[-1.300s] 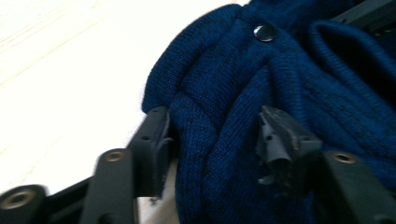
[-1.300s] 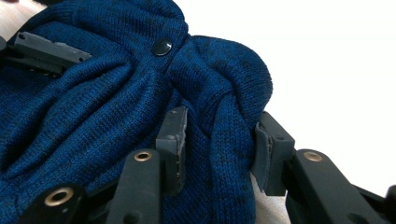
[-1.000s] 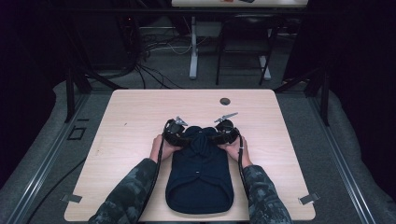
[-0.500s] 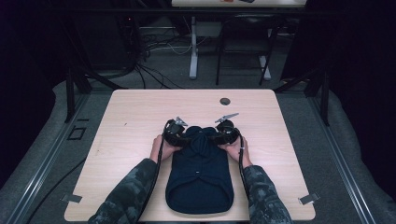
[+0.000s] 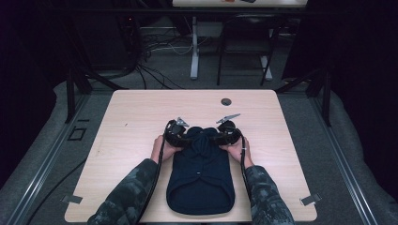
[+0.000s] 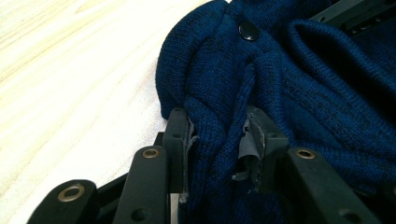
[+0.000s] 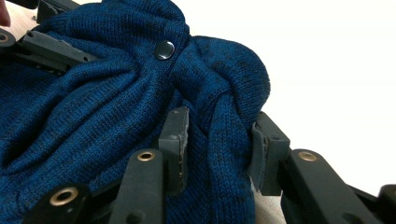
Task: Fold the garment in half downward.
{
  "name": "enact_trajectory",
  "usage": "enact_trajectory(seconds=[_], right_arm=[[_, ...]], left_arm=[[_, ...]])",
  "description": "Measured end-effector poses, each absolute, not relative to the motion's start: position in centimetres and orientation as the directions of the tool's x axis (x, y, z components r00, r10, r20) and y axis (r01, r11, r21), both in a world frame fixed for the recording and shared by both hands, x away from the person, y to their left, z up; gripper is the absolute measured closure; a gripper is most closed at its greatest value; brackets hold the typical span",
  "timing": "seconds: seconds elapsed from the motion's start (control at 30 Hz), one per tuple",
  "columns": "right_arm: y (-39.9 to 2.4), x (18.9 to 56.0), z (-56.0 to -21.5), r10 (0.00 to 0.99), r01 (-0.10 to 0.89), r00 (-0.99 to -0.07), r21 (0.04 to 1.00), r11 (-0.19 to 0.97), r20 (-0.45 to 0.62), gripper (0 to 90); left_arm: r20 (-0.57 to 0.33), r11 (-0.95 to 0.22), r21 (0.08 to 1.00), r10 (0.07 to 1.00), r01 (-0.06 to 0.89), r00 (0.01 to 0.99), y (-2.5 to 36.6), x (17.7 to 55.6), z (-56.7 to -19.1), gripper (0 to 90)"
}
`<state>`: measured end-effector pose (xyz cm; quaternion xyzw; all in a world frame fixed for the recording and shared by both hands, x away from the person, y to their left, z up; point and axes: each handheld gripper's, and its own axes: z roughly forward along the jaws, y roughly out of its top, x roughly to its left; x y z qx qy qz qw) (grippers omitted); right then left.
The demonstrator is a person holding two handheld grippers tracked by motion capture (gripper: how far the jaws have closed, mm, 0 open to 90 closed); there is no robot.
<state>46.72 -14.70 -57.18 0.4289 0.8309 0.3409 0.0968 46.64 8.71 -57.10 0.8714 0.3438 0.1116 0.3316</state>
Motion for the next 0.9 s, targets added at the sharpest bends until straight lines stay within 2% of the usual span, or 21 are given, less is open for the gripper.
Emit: enact_trajectory(seconds=[0.57, 0.9], right_arm=[[-14.3, 46.6, -56.4, 0.774, 0.607, -0.630, 0.665, 0.435, 0.069, 65.4], [-14.1, 45.5, -54.1, 0.756, 0.515, -0.654, 0.731, 0.447, -0.002, 67.8]], left_arm=[[-0.051, -0.565, 0.625, 0.658, 0.538, 0.751, 9.1, 47.1, -56.6, 65.5], [-0.123, -0.535, 0.637, 0.639, 0.554, 0.759, 10.4, 47.2, -55.4, 65.5]])
